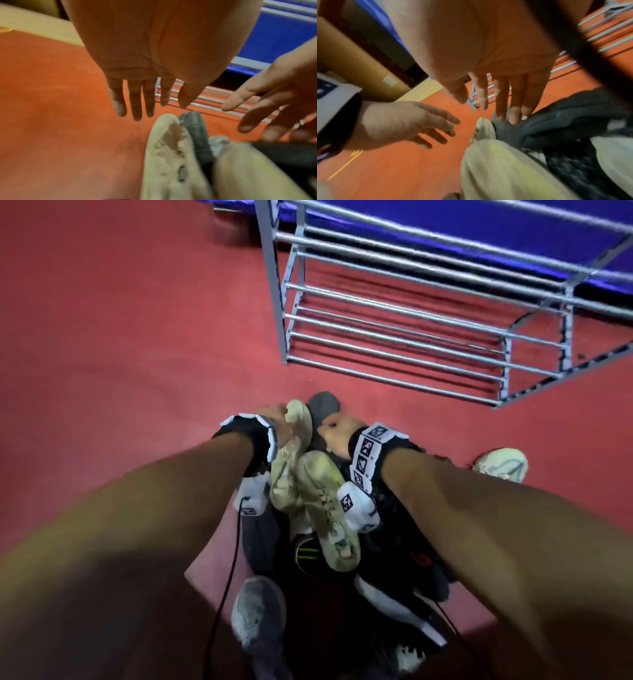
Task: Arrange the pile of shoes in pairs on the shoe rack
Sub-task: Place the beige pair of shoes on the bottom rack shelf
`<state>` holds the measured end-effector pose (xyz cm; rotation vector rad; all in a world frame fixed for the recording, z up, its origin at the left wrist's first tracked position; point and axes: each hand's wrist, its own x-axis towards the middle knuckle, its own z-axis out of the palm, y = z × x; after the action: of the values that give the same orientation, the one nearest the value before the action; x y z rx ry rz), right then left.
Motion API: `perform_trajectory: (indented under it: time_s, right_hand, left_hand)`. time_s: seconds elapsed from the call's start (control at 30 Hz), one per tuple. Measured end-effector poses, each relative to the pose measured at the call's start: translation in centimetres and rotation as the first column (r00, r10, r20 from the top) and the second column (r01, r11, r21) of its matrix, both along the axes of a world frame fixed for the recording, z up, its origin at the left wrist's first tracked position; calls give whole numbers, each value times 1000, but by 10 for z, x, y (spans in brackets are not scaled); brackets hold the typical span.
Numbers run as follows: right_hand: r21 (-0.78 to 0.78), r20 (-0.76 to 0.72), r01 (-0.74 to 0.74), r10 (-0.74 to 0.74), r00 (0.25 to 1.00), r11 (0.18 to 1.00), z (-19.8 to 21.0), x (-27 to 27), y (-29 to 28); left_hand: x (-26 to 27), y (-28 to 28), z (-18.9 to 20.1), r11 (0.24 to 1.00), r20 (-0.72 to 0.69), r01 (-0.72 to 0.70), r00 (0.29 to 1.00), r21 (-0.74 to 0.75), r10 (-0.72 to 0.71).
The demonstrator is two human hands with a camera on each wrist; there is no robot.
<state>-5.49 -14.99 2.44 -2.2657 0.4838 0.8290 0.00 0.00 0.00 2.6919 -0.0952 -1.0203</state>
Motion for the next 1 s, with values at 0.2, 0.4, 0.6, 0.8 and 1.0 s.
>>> perform_trajectory:
  time_s: [0.2,0.4,0.6,0.8,1.0]
  right_hand:
    - [6,4,-225,225,974,974,-32,5,-15]
    - [56,10,-399,399,917,915,-55,2,-24]
    - [-90,68,-516,523,850,852,-72,-14,-25]
    - [-22,189,-548,542,819,836,-63,-10,-35]
    - [-64,265,-533,529,806,844,-46,-1,-53]
  left_hand:
    - [16,13,-54,993,-12,45,999,110,-44]
    - [-13,-1,-92,959,-54,-274,961,-77,271]
    - [-35,-10,-111,836,-85,-510,860,-203,504]
    - [-30,-9,-97,736,-165,-633,774,-239,612]
    - [-15,1,-80,672,-216,-676,735,-302,643]
